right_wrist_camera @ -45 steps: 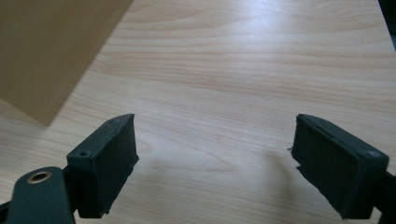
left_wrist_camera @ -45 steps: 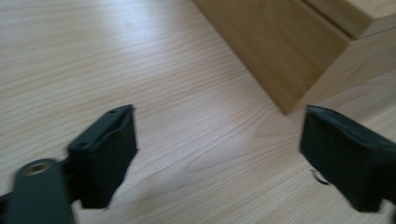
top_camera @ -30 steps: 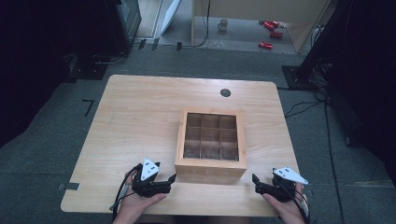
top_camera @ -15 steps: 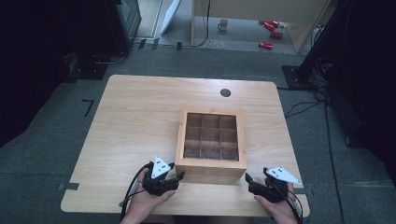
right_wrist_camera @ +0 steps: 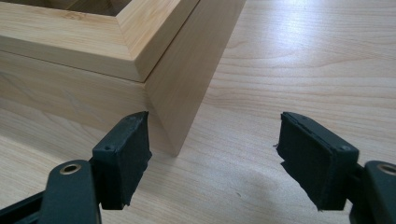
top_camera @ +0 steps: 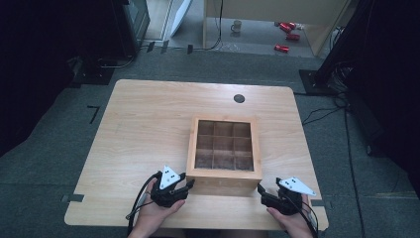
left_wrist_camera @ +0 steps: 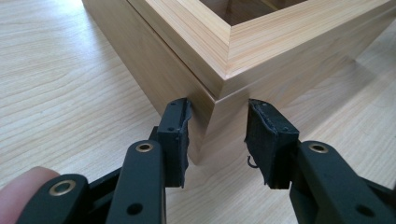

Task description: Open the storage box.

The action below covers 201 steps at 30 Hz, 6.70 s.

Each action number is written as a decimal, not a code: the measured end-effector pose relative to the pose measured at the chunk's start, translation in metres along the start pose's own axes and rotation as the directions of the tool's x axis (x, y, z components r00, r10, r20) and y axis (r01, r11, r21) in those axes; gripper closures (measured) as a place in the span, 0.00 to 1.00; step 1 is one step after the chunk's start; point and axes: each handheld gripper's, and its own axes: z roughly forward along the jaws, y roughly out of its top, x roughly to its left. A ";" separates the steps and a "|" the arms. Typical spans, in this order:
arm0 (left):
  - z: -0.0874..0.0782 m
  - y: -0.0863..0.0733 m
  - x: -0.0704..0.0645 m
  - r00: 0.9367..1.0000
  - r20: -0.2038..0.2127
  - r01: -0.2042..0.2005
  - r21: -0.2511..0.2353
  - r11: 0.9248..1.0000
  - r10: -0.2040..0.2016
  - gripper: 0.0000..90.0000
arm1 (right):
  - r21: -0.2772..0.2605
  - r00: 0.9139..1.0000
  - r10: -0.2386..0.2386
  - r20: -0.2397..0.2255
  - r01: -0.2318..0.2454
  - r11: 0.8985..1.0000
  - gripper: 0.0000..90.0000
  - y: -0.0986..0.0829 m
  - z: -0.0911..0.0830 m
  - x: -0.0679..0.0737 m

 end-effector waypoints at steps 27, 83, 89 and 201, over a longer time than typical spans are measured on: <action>-0.007 0.011 0.002 0.996 0.092 -0.004 -0.026 1.000 0.006 0.70 | -0.069 1.000 0.002 -0.026 -0.004 0.998 0.29 0.002 0.001 0.008; -0.037 -0.052 0.101 0.965 -0.235 0.130 0.040 0.991 -0.117 0.36 | -0.247 0.995 -0.095 -0.031 0.084 0.965 0.28 0.093 -0.029 0.001; -0.036 -0.052 0.102 0.966 -0.227 0.137 0.040 0.990 -0.125 0.36 | -0.278 0.996 -0.076 -0.037 0.063 0.958 0.28 0.110 -0.024 -0.004; -0.033 -0.052 0.098 0.966 -0.240 0.115 0.056 0.992 -0.099 0.32 | -0.266 0.983 0.147 0.110 -0.113 0.957 0.69 0.244 0.129 -0.020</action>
